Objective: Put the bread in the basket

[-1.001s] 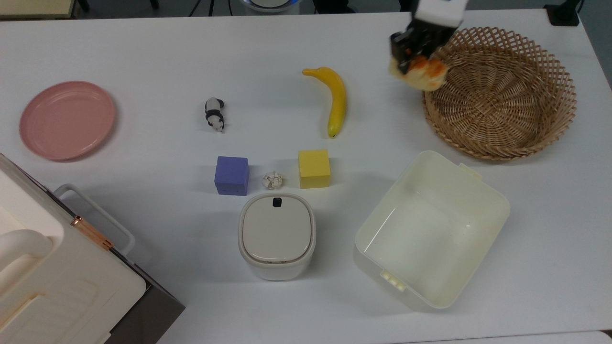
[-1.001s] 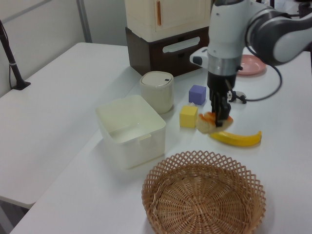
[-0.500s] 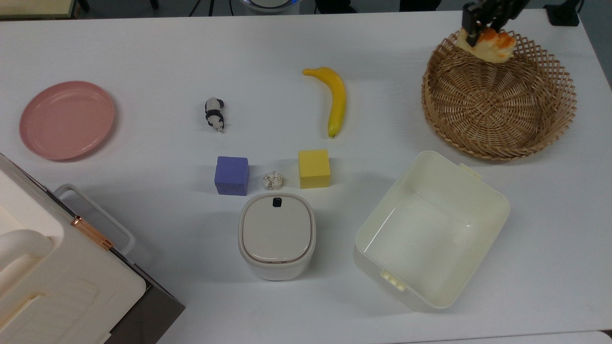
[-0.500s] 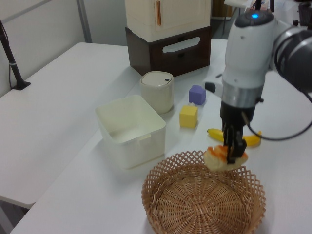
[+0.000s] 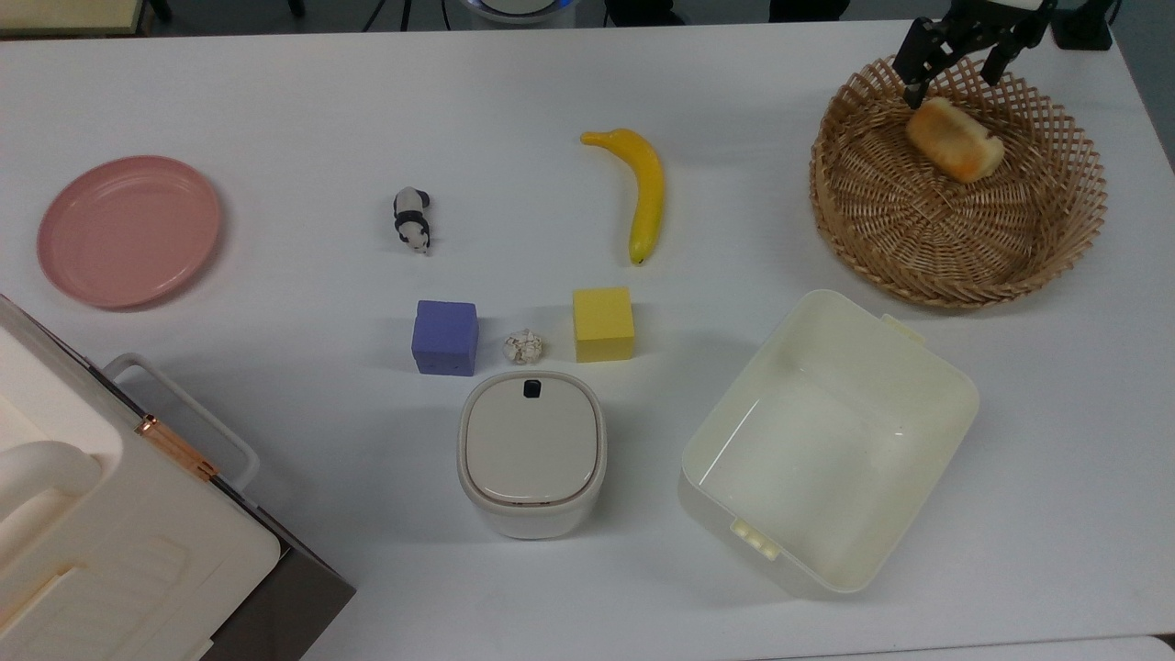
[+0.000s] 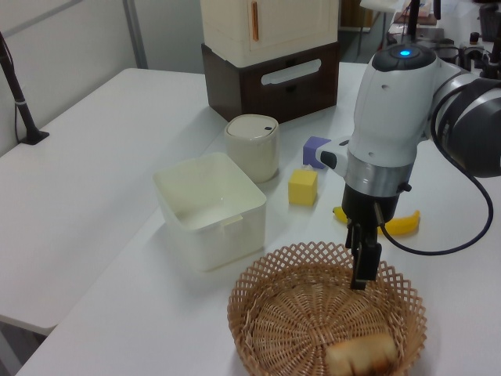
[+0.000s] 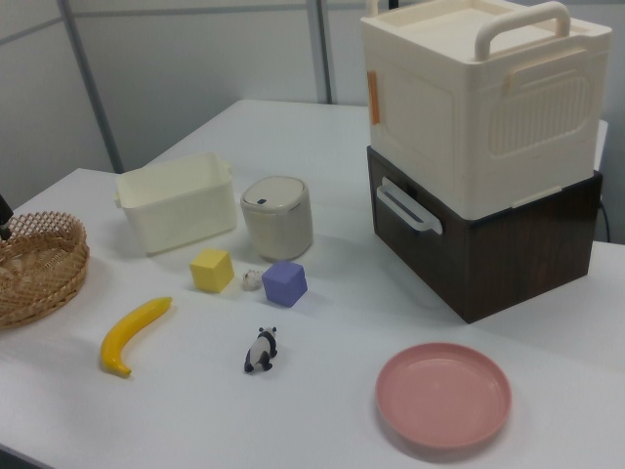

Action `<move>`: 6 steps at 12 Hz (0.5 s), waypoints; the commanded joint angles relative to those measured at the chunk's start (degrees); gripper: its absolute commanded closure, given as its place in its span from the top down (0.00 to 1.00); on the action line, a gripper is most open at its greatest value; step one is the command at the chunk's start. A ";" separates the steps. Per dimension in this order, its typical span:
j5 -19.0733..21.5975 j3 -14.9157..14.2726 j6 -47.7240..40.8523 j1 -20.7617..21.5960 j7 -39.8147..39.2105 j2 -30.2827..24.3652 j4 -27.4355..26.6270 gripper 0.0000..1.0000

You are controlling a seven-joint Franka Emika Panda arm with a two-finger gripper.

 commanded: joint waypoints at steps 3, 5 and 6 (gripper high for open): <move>-1.32 -1.27 -8.75 -8.63 0.42 -2.13 2.35 1.00; -4.31 -1.18 -12.71 -15.56 -3.34 -4.06 2.89 1.00; -4.32 -1.18 -14.21 -19.26 -6.41 -4.59 2.89 1.00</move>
